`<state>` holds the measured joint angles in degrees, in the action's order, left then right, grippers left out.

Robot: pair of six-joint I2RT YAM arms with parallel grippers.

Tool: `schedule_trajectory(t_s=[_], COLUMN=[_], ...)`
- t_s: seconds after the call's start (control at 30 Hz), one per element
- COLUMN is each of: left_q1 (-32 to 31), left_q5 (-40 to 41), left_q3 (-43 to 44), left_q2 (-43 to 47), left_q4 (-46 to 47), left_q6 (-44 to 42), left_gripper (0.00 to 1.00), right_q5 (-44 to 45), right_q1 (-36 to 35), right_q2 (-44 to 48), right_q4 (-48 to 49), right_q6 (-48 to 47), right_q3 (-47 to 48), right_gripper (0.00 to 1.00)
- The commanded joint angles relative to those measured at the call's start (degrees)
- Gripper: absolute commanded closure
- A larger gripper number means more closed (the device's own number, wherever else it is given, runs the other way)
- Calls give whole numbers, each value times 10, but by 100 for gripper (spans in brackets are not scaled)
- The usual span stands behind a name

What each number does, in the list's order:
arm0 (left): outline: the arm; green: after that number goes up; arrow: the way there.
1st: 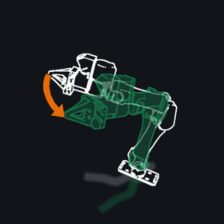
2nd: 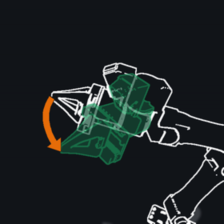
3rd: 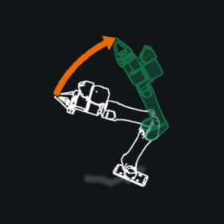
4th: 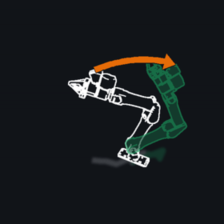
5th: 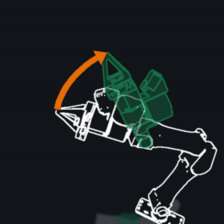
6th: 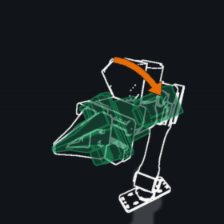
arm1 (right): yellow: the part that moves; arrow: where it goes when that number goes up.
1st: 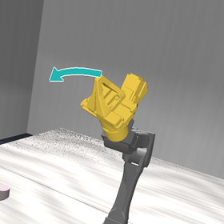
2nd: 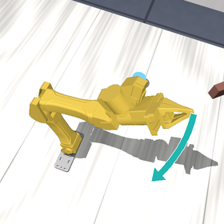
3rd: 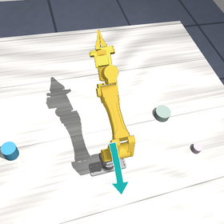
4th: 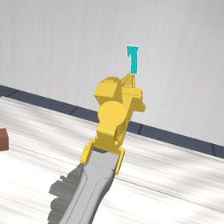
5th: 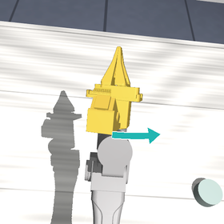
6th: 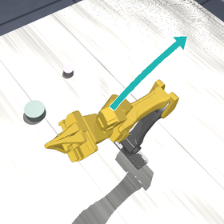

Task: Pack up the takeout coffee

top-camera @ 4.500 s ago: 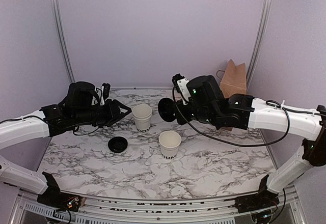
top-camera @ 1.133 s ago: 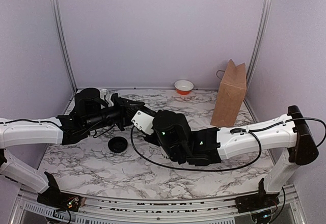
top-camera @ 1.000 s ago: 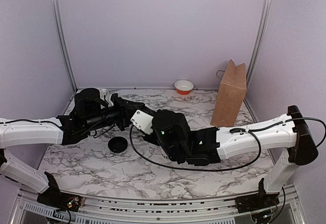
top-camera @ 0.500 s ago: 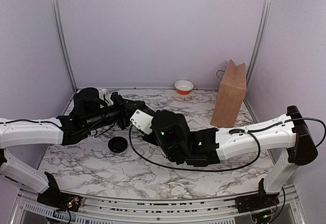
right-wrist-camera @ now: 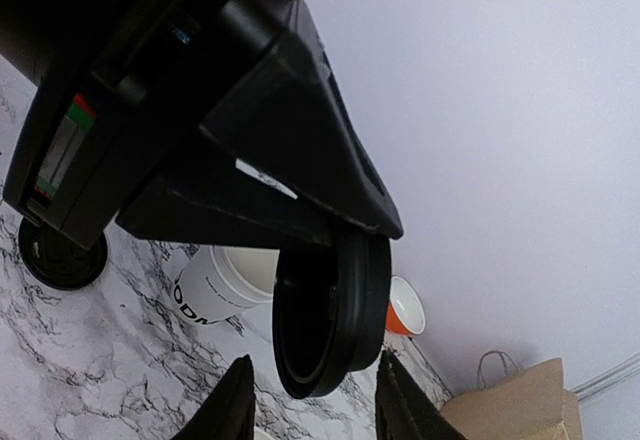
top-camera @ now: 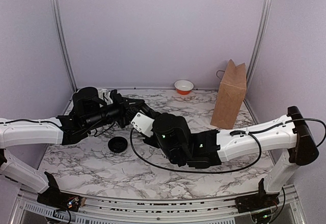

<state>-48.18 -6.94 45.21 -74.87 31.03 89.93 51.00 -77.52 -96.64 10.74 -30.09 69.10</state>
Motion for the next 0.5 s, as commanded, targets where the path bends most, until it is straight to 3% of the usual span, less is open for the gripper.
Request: schedule_trajectory(t_s=[0.0,0.27,0.47], left_q1=[-1,-3,-3], left_q5=[5,8,10], left_q3=[20,26,26], left_q2=[1,2,3], left_q4=[28,31,32], left_q6=[-23,-38,-46], left_gripper=[100,100,100], right_q5=[-10,-21,-41], right_q1=[-5,-5,-5], right_q2=[32,56,76], right_q4=[-6,-38,-60], right_q6=[31,75,105], right_q3=[-4,-14,-22], right_gripper=[58,43,26])
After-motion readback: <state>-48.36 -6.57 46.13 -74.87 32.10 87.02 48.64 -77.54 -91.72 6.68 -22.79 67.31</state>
